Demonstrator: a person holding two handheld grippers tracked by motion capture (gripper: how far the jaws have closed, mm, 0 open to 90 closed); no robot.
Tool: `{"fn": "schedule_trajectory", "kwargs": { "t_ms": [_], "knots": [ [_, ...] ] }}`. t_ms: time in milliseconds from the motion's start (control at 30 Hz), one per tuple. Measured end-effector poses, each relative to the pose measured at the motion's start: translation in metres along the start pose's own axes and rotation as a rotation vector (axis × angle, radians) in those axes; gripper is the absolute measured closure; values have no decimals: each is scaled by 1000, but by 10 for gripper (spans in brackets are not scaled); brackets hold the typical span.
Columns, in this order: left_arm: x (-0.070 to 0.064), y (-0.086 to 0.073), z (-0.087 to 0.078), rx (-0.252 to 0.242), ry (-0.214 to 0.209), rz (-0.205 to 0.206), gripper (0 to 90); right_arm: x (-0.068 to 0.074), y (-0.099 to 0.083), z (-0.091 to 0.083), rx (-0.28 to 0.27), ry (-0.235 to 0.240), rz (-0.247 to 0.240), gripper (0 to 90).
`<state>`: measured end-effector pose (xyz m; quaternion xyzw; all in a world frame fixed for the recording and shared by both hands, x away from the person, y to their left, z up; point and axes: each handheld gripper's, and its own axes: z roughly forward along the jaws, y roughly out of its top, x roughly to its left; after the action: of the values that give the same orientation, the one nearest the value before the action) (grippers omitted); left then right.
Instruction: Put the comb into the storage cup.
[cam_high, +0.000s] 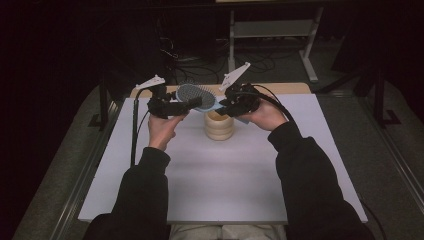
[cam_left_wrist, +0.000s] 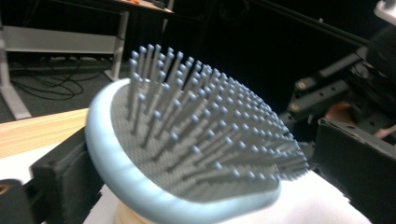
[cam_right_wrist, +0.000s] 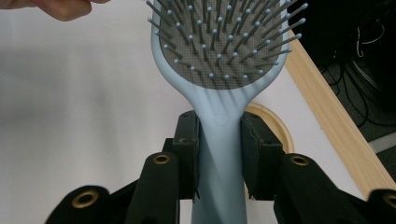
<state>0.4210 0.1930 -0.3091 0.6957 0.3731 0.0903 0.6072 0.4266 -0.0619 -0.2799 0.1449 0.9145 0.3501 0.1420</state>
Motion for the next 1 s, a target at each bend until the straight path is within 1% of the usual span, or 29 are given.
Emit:
{"fn": "schedule_trajectory", "kwargs": {
  "t_ms": [33,133,200,267,300,333,367,400,433,500,600,667,700,767,867,933,1000],
  "knots": [
    [0,1,1,3,14,6,62,0,1,1,-4,-4,-3,683],
    [0,3,2,2,18,-17,70,1,2,2,-7,-5,0,683],
    [0,4,3,0,29,-30,91,2,2,3,-10,-10,0,683],
    [0,4,3,-8,29,-62,123,2,2,3,-10,-19,-5,683],
    [0,4,3,-15,21,-90,149,2,2,3,-12,-25,-4,682],
    [0,3,4,-20,1,-121,179,2,2,4,-14,-30,0,682],
    [-1,3,5,-32,-13,-139,214,2,2,4,-14,-33,6,682],
    [-4,3,5,-42,-12,-141,256,2,1,4,-14,-39,10,683],
    [-6,3,6,-46,-2,-134,281,2,1,5,-11,-45,8,683],
    [-11,5,7,-52,1,-118,326,3,1,7,0,-57,8,683],
    [-18,7,7,-111,-2,-88,383,4,2,7,-14,-70,8,682],
    [-21,8,6,-129,-17,-63,432,4,2,7,-22,-72,8,683],
    [-22,10,6,-123,-19,-50,455,4,2,7,-20,-72,8,683],
    [-23,11,7,-114,-23,-38,487,5,2,7,-13,-78,6,685],
    [-26,13,7,-123,-24,-27,515,4,2,7,-14,-74,15,687],
    [-25,15,7,-118,-44,-28,527,3,1,7,-19,-52,35,687],
    [-25,15,7,-126,-62,-33,543,2,1,6,-23,-43,42,687]
  ]
}}
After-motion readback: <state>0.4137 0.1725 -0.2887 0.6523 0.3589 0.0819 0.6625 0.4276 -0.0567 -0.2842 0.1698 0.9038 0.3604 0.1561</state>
